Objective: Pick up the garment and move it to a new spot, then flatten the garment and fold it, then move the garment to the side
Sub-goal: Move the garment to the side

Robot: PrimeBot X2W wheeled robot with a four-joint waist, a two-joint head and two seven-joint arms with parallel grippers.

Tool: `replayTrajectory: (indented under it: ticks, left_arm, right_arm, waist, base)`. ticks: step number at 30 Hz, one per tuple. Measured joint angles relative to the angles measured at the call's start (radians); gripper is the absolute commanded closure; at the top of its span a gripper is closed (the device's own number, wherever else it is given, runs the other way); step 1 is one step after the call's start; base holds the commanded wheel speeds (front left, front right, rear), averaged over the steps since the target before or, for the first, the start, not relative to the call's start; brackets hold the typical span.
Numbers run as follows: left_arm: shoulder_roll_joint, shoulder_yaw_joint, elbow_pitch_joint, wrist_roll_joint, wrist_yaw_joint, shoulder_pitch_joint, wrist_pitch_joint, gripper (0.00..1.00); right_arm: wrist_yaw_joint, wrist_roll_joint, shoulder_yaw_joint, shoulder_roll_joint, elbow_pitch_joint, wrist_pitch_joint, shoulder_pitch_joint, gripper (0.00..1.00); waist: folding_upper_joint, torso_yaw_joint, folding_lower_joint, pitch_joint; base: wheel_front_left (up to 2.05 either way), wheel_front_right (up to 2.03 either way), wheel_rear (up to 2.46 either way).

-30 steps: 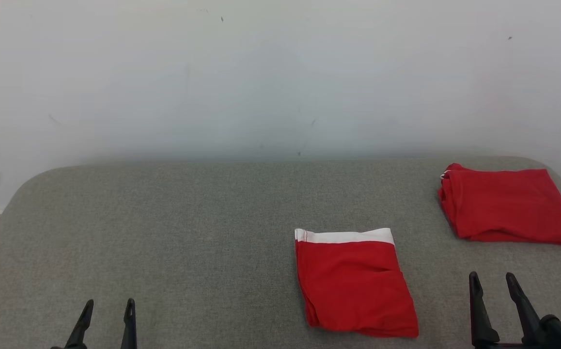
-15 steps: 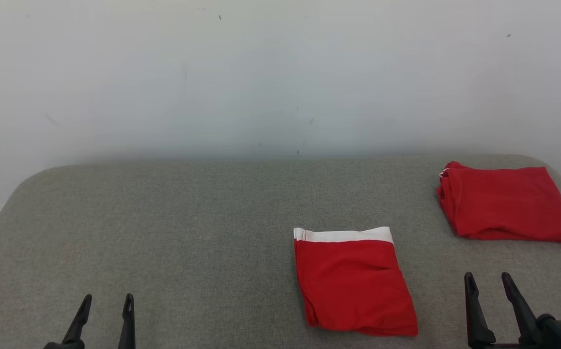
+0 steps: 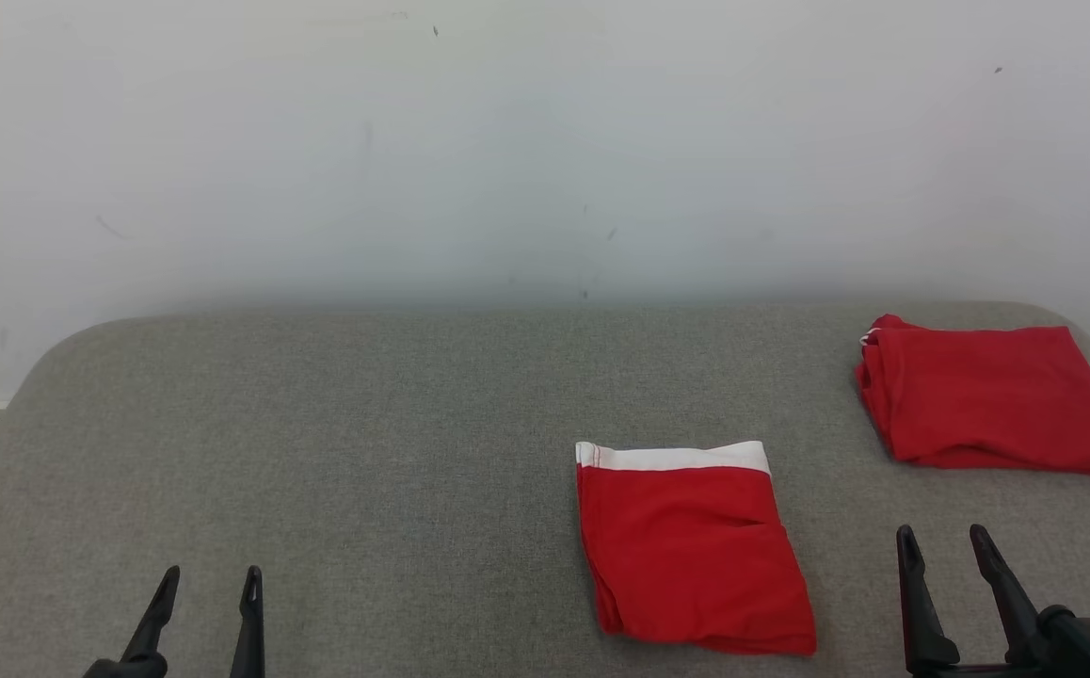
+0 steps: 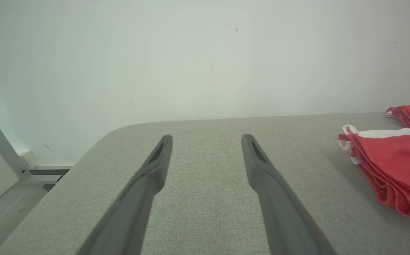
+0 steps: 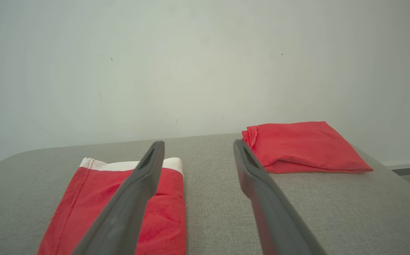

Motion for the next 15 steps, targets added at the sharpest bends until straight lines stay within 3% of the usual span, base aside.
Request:
replayTrajectory:
  ticks: [15]
  left_arm:
    - [0.007,-0.012,-0.003,0.000,0.007,0.000,0.004,0.00]
  right_arm:
    - [0.000,-0.001,0.002,0.001,0.002,0.007,0.004,0.00]
  waist:
    - [0.0000,0.005,0.0000,0.009]
  base:
    - [0.00,0.00,0.00]
